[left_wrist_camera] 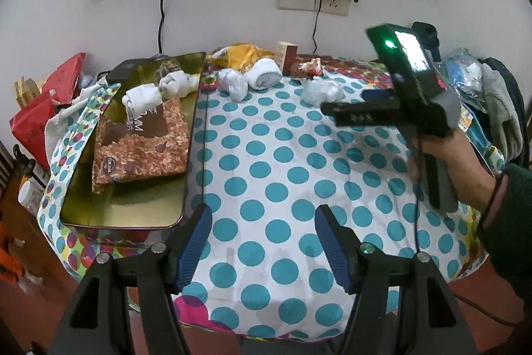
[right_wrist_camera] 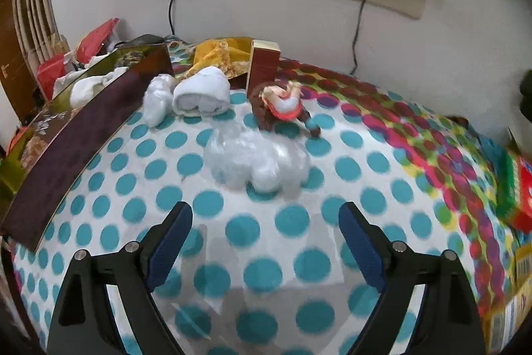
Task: Organize objects
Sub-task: 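Move the right gripper to the clear plastic bag and grasp it, then grasp the small doll figurine with the left gripper while the right gripper holds the clear bag, then carry the doll figurine into the gold tray and open the left gripper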
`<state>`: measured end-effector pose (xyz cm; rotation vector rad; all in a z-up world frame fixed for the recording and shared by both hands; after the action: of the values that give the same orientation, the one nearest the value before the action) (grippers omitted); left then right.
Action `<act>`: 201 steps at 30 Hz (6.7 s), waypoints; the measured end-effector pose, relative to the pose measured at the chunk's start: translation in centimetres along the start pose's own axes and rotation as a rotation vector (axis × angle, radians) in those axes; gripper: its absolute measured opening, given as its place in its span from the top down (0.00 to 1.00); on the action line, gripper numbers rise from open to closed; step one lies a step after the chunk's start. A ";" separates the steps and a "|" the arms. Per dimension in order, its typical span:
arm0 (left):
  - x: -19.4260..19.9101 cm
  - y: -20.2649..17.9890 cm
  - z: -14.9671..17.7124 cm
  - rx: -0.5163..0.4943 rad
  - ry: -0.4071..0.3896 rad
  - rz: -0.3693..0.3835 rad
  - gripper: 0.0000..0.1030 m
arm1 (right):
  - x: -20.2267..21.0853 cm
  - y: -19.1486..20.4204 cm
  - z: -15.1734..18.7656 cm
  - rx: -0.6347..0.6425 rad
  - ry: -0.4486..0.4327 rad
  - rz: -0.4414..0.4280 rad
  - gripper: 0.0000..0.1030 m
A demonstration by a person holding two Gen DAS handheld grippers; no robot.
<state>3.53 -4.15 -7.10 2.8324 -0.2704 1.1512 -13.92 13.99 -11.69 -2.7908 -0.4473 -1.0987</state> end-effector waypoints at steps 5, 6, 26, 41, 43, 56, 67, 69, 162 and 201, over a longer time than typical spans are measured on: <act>-0.8 -0.1 0.0 0.000 0.018 -0.014 0.36 | -2.2 0.1 -1.7 -0.030 0.010 0.004 0.14; -0.9 -0.2 0.0 -0.001 0.020 -0.014 0.36 | -2.7 0.2 -2.0 -0.017 0.011 0.015 0.14; -2.7 -2.3 -0.3 -0.033 0.054 -0.006 0.36 | -3.9 2.3 -2.2 0.109 0.047 0.001 0.44; -5.7 -3.2 -3.2 -0.015 0.034 0.021 0.36 | 0.8 -4.4 1.9 0.000 0.050 0.072 0.44; -7.0 -3.5 -4.4 -0.007 0.034 0.032 0.36 | 1.4 -5.5 2.7 -0.028 0.055 0.074 0.44; -17.3 -6.5 -12.0 0.031 0.066 0.147 0.36 | 1.7 -6.0 3.2 -0.045 0.064 0.092 0.42; -22.9 -7.3 -14.3 0.204 0.080 0.178 0.36 | 1.7 -6.2 3.4 -0.048 0.063 0.093 0.40; -23.8 -6.9 -14.6 0.257 0.080 0.148 0.36 | 1.6 -6.1 3.3 -0.049 0.063 0.093 0.40; -4.6 0.5 -6.5 0.030 -0.141 0.058 0.44 | 1.4 -5.9 3.7 -0.051 0.066 0.091 0.29; -2.2 11.5 -3.4 0.202 -0.103 -0.111 0.51 | 1.8 -4.7 3.6 0.025 0.045 0.124 0.46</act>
<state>-2.52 -14.66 -6.18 3.0406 -0.0009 1.0683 -11.72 19.63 -13.13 -2.7242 -0.2766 -1.1182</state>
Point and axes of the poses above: each gripper's, at about its wrist camera, not at the fingertips, and x roughly against the way its jaws point, y to its left, z to its underside, the point moved 5 cm from there along -x, roughly the way its jaws point, and after that the axes turned 6 degrees about -y, right-handed, at the moved point
